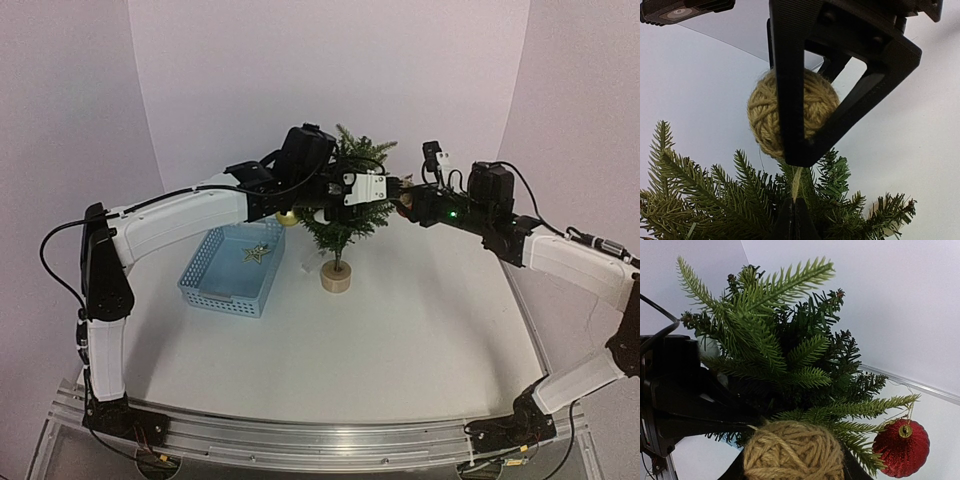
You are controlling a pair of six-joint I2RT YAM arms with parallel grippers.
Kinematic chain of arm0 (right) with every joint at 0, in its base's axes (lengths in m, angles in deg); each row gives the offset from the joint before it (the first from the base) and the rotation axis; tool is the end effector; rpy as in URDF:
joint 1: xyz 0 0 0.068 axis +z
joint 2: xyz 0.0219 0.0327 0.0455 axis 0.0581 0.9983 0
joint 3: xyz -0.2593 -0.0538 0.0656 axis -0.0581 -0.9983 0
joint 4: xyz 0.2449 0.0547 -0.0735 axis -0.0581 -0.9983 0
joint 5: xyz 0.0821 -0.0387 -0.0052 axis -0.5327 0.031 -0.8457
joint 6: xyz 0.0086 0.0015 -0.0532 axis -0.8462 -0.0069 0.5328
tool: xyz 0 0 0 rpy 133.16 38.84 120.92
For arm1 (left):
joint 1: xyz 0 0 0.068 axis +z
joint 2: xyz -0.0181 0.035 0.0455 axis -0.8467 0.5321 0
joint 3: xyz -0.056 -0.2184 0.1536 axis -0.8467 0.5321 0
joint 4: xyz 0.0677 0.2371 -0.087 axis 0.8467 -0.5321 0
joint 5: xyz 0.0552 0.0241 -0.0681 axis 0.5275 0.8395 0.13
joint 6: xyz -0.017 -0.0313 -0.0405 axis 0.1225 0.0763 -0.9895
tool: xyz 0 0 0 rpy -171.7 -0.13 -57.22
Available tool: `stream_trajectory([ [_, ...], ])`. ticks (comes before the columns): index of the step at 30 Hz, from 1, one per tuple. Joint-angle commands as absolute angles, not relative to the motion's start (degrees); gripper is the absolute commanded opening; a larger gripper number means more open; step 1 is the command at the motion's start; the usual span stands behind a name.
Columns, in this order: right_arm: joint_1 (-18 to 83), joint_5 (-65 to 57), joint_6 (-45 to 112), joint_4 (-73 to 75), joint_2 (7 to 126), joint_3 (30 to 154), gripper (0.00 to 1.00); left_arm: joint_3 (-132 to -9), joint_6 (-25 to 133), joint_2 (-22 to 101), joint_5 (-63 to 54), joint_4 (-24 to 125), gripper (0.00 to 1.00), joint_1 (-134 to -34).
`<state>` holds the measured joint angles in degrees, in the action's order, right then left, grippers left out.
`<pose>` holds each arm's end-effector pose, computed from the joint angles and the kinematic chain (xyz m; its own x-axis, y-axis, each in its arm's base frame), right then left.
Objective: Decorate the small christmas tree
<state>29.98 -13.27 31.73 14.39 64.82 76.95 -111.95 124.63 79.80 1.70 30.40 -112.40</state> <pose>0.2899 0.1569 0.3410 -0.1882 0.0627 -0.9801 -0.6619 0.7291 0.1738 0.2792 -0.3940 0.3669 0.6161 0.6187 -0.4874 0.5937 0.0418 0.8036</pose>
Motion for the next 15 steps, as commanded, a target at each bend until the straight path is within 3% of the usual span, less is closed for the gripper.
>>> stream_trajectory([
  [1,29.66,-14.46,32.61,16.53,63.7,76.29,0.1,-111.51,125.71,75.25,0.91,29.81,0.0,-112.05],
  [9,29.62,-16.11,34.66,16.84,64.19,75.89,0.16,-109.16,127.65,74.58,1.29,31.02,0.0,-112.03],
  [12,29.63,-17.0,34.74,16.81,63.81,75.52,0.29,-108.46,127.77,74.42,1.12,31.25,0.0,-112.01],
  [15,29.65,-17.69,34.49,16.76,63.45,75.31,0.49,-108.36,127.73,74.55,0.91,31.48,0.0,-112.03],
])
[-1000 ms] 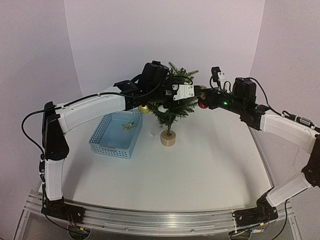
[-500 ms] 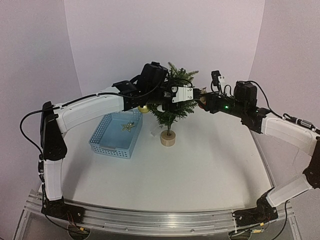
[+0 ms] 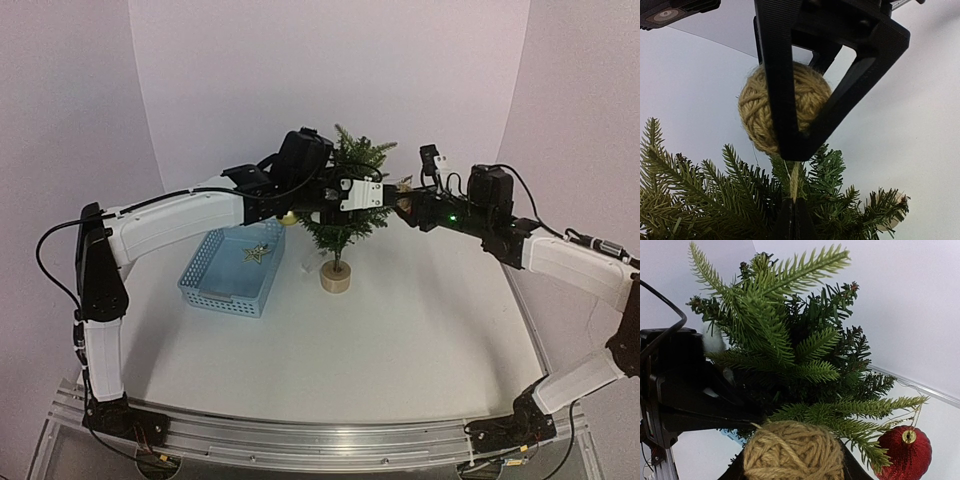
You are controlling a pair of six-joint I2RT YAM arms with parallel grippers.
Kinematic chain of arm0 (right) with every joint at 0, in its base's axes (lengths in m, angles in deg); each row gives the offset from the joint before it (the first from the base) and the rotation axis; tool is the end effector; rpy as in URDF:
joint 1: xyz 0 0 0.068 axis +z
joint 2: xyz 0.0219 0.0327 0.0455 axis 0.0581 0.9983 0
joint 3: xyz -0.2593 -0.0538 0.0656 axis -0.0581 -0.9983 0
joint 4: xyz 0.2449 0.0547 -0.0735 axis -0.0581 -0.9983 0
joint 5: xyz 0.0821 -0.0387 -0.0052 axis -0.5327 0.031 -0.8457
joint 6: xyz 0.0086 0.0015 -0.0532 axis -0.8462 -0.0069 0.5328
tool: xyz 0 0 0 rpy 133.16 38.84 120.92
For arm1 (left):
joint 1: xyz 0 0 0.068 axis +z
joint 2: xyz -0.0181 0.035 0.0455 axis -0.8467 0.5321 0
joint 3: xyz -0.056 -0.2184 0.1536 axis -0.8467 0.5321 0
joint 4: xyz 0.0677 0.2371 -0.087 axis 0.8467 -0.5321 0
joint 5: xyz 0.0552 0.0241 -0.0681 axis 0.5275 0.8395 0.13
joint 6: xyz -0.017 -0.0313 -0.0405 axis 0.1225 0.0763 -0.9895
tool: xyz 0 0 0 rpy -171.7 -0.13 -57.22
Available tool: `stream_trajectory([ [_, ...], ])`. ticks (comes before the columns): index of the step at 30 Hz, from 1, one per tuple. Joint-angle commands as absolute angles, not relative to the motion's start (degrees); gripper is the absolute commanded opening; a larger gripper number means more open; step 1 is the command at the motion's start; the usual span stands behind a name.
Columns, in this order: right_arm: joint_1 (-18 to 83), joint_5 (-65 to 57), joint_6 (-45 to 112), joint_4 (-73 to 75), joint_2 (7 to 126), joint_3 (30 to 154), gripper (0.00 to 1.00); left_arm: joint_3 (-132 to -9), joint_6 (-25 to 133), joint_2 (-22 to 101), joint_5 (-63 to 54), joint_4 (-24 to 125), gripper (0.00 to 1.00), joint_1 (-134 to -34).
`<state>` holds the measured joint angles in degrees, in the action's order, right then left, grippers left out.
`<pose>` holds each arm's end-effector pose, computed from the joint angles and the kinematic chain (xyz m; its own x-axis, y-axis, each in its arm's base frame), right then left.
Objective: Decorate the small christmas tree
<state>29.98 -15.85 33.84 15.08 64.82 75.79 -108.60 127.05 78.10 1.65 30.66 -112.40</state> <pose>0.2883 0.1578 0.3351 -0.1744 0.0288 -0.9842 -0.6991 0.7003 0.1444 0.2753 -0.3886 0.3605 0.6347 0.6282 -0.4500 0.5789 -0.0008 0.8154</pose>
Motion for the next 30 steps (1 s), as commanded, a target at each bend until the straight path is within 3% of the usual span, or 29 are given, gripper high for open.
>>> stream_trajectory([
  [1,29.6,-17.79,34.24,16.75,63.26,75.28,0.57,-108.47,127.66,74.63,0.91,31.45,0.0,-112.0],
  [4,29.64,-17.42,33.58,16.67,62.4,75.0,0.68,-108.66,127.65,74.7,0.83,31.4,0.0,-112.0],
  [7,29.62,-16.52,33.05,16.51,61.24,74.55,0.87,-108.66,127.7,74.69,0.8,31.48,0.0,-111.97],
  [10,29.63,-16.43,32.73,16.32,60.4,74.56,0.89,-108.79,127.58,74.67,0.81,31.62,0.0,-112.0],
  [13,29.68,-16.44,32.04,15.69,59.97,75.37,0.8,-108.88,127.57,74.77,0.89,31.62,0.0,-112.0],
  [16,29.69,-14.82,29.95,13.72,60.21,77.12,0.51,-108.75,127.59,74.78,1.15,31.83,0.0,-111.96],
  [18,29.69,-14.69,27.65,12.55,60.56,78.32,0.39,-108.43,127.84,74.67,1.23,32.0,0.0,-112.0],
  [24,29.94,-13.43,21.87,11.92,59.11,75.7,0.34,-108.12,127.78,74.37,1.09,32.11,0.0,-112.03],
  [30,32.57,-11.46,21.33,12.17,59.82,76.29,0.41,-108.23,127.52,74.42,1.09,31.85,0.0,-112.03],
])
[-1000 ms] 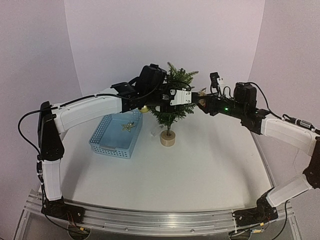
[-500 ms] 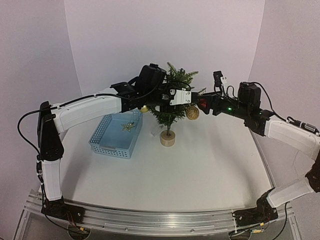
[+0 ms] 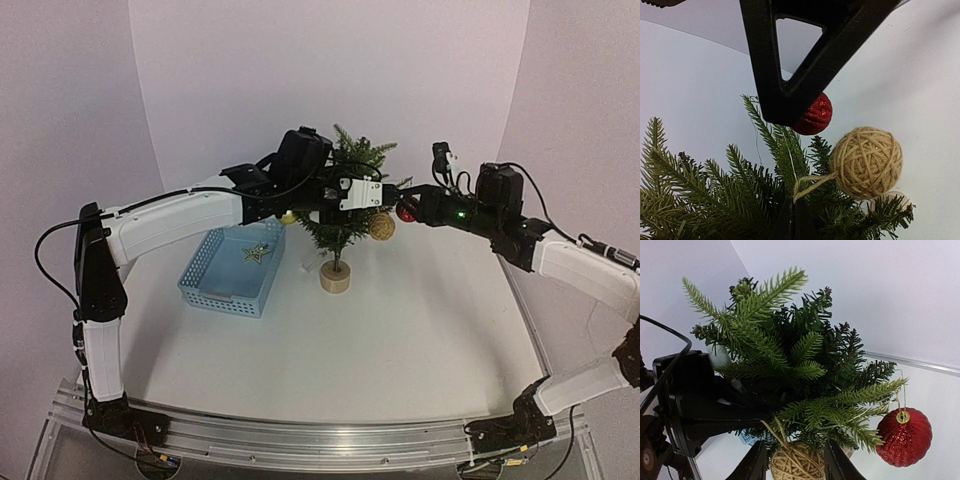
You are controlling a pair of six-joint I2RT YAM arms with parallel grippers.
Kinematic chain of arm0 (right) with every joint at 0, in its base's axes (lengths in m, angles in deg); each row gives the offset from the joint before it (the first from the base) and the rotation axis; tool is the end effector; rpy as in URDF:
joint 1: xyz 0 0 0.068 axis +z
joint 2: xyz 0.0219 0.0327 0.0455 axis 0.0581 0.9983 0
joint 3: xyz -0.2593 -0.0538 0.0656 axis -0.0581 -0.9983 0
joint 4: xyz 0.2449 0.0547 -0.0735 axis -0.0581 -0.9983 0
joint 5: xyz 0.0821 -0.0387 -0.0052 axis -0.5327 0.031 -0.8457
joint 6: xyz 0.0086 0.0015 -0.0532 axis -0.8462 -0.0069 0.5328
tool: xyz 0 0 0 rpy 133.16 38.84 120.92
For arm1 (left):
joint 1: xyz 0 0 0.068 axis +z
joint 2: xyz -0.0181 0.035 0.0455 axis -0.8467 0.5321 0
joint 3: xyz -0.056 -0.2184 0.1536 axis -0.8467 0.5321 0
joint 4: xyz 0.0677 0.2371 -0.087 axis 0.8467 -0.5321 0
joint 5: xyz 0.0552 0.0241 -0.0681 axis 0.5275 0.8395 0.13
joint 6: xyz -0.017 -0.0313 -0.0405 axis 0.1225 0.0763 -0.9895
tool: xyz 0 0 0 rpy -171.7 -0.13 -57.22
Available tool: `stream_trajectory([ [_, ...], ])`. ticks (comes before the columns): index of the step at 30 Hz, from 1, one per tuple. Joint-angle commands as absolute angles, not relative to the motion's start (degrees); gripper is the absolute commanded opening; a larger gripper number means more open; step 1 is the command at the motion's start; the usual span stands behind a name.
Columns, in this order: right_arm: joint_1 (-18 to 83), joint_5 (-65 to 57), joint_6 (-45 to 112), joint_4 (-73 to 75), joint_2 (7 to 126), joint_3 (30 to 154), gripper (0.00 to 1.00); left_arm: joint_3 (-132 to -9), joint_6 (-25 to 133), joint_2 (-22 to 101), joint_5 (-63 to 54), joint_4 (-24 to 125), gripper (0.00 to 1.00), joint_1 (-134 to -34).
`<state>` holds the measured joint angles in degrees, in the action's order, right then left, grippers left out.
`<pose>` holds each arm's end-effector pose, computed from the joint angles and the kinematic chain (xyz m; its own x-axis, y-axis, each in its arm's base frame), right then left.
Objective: Decorate the small christmas tree
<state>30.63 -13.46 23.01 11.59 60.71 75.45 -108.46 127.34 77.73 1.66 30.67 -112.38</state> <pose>0.2722 0.1521 0.3479 -0.2918 0.1672 -0.9418 -0.6351 0.7024 0.3215 0.2745 -0.3872 0.3626 0.6384 0.6270 -0.4464 0.5737 -0.0010 0.8191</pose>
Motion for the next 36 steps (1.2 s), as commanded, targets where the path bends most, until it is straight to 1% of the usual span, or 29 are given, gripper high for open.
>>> stream_trajectory([
  [1,32.91,-10.91,21.52,12.14,60.26,76.42,0.42,-108.28,127.5,74.38,1.08,31.74,0.0,-112.01],
  [4,33.85,-9.43,21.64,11.8,61.63,76.39,0.46,-108.22,127.33,74.39,1.2,31.63,0.0,-112.01],
  [7,35.02,-6.91,21.36,11.57,60.66,74.34,0.59,-108.22,127.05,74.18,1.17,31.62,0.0,-111.99],
  [9,35.88,-5.0,20.85,11.57,59.24,72.37,0.64,-108.22,127.06,74.1,1.16,31.61,0.0,-112.0],
  [14,38.0,-1.73,19.4,11.67,59.2,70.01,0.73,-107.97,126.92,74.1,0.93,31.36,0.0,-112.02],
  [16,38.22,-1.19,18.99,12.3,59.74,69.01,0.74,-107.95,127.0,74.14,0.93,31.36,0.0,-112.0],
  [20,38.23,-2.09,18.83,16.5,60.75,67.13,0.73,-108.04,127.13,74.12,0.9,31.32,0.0,-111.98],
  [27,38.27,-5.84,18.66,18.44,64.37,68.4,0.64,-108.15,127.15,74.19,0.98,31.36,0.0,-112.02],
  [29,38.22,-6.04,18.66,19.35,64.51,68.35,0.6,-108.16,127.07,74.22,0.91,31.24,0.0,-111.97],
  [33,38.23,-6.05,18.7,19.99,65.17,68.79,0.47,-107.88,127.28,74.13,0.9,30.91,0.0,-112.0],
  [36,38.22,-5.64,18.68,20.14,65.77,69.08,0.44,-107.6,127.62,73.76,0.84,30.56,0.02,-112.02],
])
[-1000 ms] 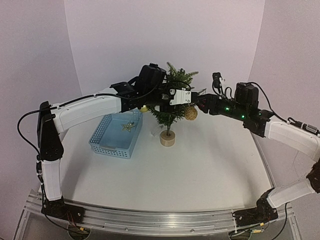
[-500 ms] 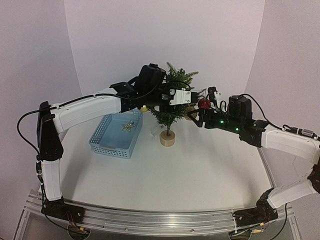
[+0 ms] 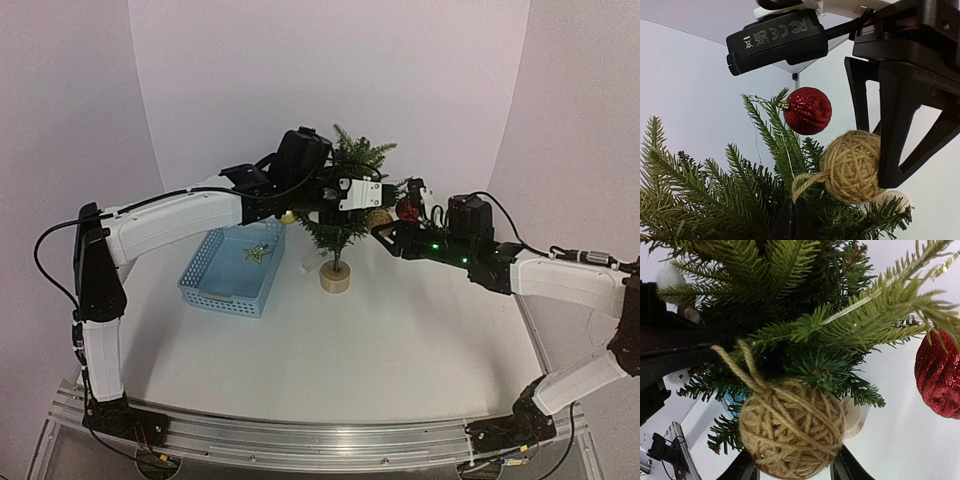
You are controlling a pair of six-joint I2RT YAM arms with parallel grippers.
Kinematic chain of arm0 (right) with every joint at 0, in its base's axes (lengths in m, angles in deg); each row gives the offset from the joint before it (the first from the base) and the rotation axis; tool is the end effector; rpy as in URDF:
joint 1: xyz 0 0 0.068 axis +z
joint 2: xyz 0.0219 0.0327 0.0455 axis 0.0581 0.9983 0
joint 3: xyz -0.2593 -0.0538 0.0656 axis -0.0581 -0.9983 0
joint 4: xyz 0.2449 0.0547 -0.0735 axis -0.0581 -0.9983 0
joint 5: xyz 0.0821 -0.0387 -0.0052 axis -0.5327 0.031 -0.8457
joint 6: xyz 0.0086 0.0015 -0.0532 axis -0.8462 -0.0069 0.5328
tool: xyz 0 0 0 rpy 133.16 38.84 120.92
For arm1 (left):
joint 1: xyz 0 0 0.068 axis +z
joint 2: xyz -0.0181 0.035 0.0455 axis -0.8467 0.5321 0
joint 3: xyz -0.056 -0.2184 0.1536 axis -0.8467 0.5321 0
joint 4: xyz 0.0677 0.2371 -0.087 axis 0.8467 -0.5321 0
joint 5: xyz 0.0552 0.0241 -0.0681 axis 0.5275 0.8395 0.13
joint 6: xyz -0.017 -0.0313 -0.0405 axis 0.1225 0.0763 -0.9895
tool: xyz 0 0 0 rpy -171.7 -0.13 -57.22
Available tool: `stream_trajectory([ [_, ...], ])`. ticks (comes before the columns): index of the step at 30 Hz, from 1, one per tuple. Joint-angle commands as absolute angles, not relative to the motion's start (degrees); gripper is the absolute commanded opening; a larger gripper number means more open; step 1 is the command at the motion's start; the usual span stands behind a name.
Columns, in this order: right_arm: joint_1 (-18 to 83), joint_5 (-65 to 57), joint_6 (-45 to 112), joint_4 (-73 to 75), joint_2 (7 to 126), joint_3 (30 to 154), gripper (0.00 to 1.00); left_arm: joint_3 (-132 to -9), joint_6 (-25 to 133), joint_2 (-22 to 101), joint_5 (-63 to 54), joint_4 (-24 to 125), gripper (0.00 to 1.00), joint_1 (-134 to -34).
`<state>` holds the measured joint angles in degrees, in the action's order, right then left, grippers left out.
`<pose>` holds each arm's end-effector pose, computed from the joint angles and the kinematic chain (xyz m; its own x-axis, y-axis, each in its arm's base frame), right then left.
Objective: Decorate the small christmas tree
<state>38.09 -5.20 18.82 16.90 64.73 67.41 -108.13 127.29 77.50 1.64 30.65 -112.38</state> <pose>0.2608 0.1875 0.2867 -0.4157 0.1496 -0.8971 -0.5690 0.7268 0.3848 0.2739 -0.3864 0.3624 0.6375 0.6276 -0.4469 0.5753 -0.0019 0.8179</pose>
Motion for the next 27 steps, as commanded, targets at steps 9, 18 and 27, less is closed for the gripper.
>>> stream_trajectory([
  [9,38.23,-4.93,18.69,20.01,66.92,69.35,0.42,-107.15,127.54,72.04,-0.99,26.84,0.27,-112.0],
  [18,38.28,-6.13,17.45,19.15,69.09,70.28,0.41,-108.65,126.01,72.09,-2.74,24.86,0.33,-111.99],
  [27,38.58,-5.43,17.95,18.29,68.77,70.83,0.41,-112.63,121.48,73.02,-7.75,22.08,0.33,-112.08],
])
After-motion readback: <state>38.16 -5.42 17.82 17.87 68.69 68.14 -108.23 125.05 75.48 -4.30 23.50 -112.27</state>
